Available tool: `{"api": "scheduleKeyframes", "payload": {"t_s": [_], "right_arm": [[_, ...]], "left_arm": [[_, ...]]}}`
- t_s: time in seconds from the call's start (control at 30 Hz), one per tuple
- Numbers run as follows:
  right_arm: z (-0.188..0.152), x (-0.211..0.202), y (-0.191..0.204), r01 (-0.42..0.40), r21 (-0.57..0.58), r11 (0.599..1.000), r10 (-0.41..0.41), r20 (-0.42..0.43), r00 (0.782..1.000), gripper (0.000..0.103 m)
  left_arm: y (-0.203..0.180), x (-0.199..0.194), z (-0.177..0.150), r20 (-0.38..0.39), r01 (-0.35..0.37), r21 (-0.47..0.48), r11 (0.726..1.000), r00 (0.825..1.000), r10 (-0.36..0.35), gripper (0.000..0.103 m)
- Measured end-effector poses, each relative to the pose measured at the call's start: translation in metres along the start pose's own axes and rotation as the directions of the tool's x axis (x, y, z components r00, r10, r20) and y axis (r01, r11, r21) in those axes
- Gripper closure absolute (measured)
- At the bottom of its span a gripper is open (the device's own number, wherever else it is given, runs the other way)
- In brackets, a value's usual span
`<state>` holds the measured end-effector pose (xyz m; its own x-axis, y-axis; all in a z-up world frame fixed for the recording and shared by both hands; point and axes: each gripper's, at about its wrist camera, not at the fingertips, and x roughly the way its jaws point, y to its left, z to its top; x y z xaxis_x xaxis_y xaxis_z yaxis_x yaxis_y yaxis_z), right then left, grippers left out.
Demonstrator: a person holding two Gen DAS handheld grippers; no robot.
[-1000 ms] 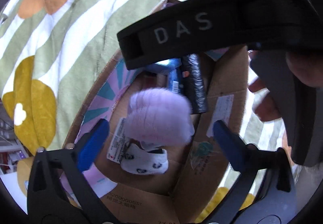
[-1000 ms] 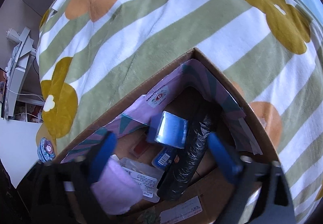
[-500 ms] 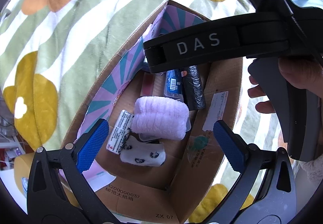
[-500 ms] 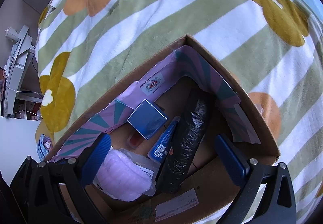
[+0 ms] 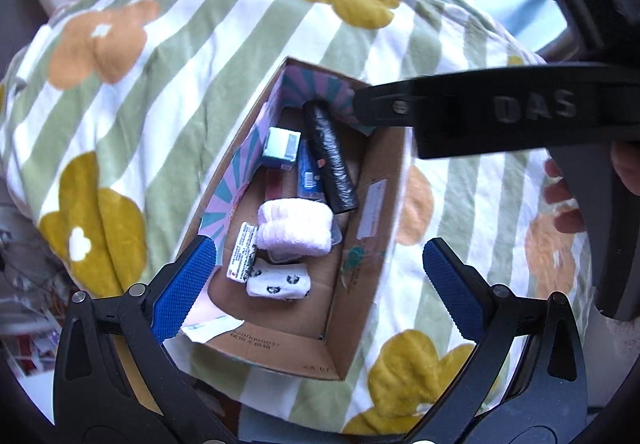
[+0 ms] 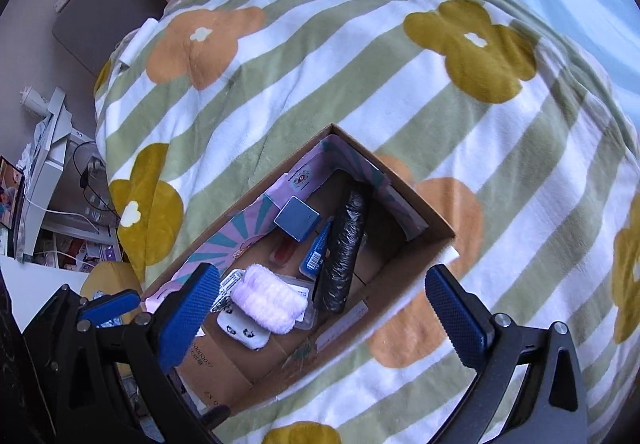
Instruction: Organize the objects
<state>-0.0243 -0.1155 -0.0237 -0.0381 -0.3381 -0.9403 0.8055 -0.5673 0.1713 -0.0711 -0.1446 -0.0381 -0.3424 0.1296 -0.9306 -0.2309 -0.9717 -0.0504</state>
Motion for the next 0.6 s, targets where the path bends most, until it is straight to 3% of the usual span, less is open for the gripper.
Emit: {"api": "scheduleKeyframes", "payload": {"t_s": [0.1,0.27,0.6], "right_arm": [[-0.022,-0.036,-0.010,0.018,0.073,0.997,-0.021,0.042,0.999,0.000],[-0.074,-0.088,-0.030,0.058,0.233,0.971,-0.084,0.107,0.991,0.000],[-0.191,-0.135,-0.062,0.173,0.510,0.843,-0.270,0.121,0.955,0.000]], "left_arm": [[-0.016,-0.032,-0.001,0.014,0.022,0.065,0.998,1.000,-0.023,0.000],[-0.043,-0.049,-0.006,0.022,0.059,0.166,0.984,0.998,-0.063,0.000],[-0.093,-0.067,-0.010,0.064,0.107,0.322,0.941,0.989,-0.134,0.000]]}}
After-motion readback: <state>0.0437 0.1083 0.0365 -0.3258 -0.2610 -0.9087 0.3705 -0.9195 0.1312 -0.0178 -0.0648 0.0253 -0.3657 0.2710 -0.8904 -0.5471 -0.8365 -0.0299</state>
